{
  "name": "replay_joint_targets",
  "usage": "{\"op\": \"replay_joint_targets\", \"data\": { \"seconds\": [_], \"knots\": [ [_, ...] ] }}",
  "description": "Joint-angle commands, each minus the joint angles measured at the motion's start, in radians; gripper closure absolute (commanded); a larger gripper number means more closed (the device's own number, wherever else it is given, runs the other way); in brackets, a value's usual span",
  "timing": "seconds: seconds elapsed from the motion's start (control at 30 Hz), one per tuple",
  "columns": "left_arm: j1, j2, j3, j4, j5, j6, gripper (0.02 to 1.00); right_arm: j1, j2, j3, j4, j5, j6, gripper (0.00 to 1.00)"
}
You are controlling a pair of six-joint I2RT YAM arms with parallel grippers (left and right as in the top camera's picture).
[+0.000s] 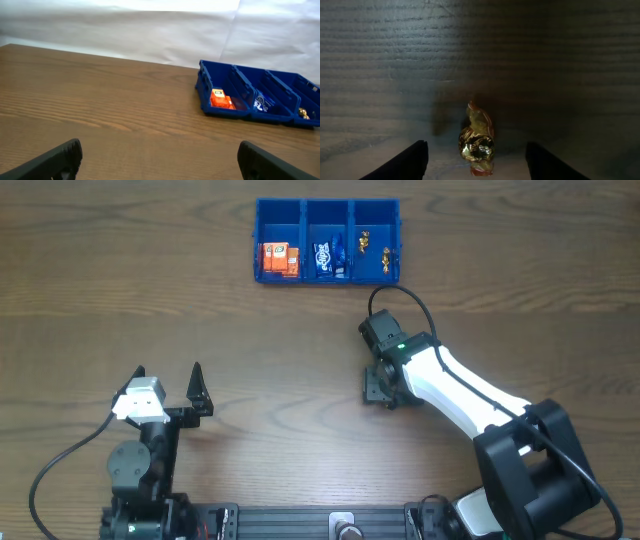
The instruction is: Sort Candies Into Trays
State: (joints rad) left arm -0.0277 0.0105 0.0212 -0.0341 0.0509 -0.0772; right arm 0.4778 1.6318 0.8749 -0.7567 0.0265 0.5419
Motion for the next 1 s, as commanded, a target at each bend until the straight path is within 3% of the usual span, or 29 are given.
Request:
{"op": "replay_joint_targets", "data": {
  "seconds": [0.03, 0.17, 0.3, 0.47, 0.7, 0.87, 1.0],
  "knots": [
    [0.005, -0.006, -0.016, -0.041, -0.006, 0.007, 0.02, 0.005, 0.058, -0.01, 0.005, 0.026, 0.008, 0.369],
    [0.005, -0.006, -0.016, -0.041, -0.006, 0.007, 0.02, 0.005, 0.065, -0.01, 0.014, 0.033, 0.008, 0.476],
    [0.005, -0.006, -0.016, -0.041, -0.006, 0.007, 0.023, 0.005, 0.065, -0.01, 0.019, 0.032, 0.008, 0.687],
    [0.005, -0.006, -0.016, -0.041, -0.006, 0.007, 0.023, 0.005, 0.065, -0.01, 0.02, 0.032, 0.009, 0.816],
    [0.005, -0.006, -0.016, -0.041, -0.006, 0.007, 0.023, 0.005, 0.017, 0.097, -0.04, 0.042, 0.007, 0.827],
    [0.005, -0.006, -0.016, -0.041, -0.006, 0.007, 0.02, -0.006, 0.025, 0.486, -0.235, 0.141, -0.044, 0.827],
    [0.005, -0.006, -0.016, -0.041, -0.006, 0.007, 0.02, -0.06, 0.182, 0.892, -0.368, 0.208, -0.106, 0.825]
  ]
}}
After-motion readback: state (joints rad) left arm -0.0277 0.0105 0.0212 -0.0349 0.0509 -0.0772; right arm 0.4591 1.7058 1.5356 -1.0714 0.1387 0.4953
